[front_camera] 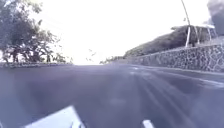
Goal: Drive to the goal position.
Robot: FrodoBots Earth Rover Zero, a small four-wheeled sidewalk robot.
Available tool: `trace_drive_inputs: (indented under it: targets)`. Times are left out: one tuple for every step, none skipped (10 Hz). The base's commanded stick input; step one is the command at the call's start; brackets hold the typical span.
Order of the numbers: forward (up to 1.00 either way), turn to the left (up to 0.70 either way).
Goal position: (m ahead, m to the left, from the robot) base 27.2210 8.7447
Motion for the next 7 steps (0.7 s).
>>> trace_drive_inputs:
  targets:
    - [0.70, -0.31]
    - [0.70, 0.00]
    - [0.70, 0.00]
    - [0.70, 0.00]
    - [0.70, 0.00]
    - [0.70, 0.00]
    - [0.70, 0.00]
